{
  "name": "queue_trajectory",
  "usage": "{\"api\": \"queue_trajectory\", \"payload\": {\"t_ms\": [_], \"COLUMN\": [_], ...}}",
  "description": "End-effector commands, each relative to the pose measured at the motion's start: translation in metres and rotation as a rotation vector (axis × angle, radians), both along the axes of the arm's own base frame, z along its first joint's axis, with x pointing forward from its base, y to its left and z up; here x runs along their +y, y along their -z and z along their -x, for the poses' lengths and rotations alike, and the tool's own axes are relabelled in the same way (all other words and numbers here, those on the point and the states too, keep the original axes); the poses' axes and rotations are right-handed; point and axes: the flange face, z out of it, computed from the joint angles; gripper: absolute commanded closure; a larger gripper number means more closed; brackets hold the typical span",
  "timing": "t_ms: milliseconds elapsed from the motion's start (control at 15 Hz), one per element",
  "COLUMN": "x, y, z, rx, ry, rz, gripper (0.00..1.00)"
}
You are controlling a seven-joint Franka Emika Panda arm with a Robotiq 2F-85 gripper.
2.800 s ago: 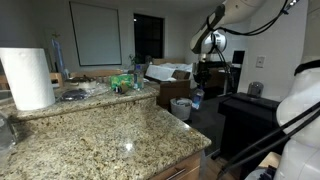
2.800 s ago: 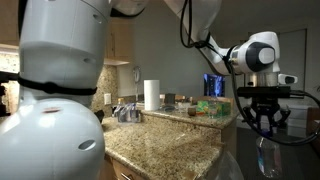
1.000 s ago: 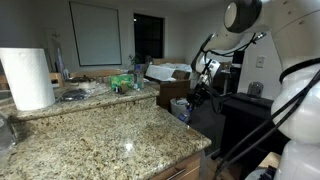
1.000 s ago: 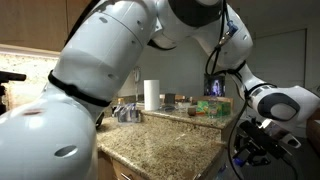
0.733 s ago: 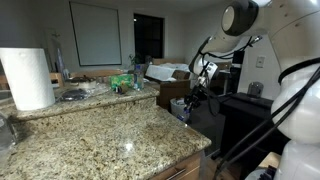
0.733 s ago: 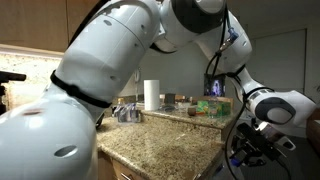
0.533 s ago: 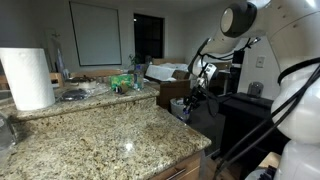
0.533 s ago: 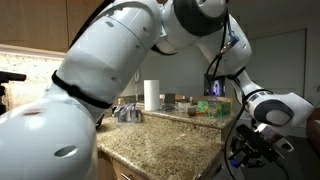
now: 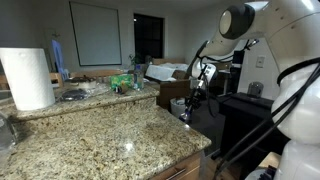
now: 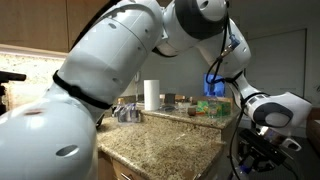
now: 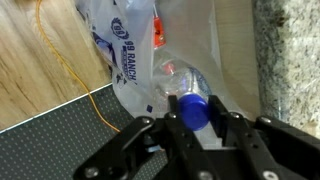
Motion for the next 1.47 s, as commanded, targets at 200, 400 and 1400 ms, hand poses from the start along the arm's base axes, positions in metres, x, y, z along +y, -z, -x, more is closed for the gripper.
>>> {"api": "queue_trajectory", "payload": {"t_ms": [200,400,1400], "x": [0.013,0.012,0.123], "y": [0.001,-0.010,-0.257], "z": [-0.002,-0.006,0.019], "rx": [0.005,-0.012,-0.106], "ry": [-0.058,-0.080,-0.571], "rz": [0.098,0.126,0.364], "gripper": [0.35,0.15,0.00]}}
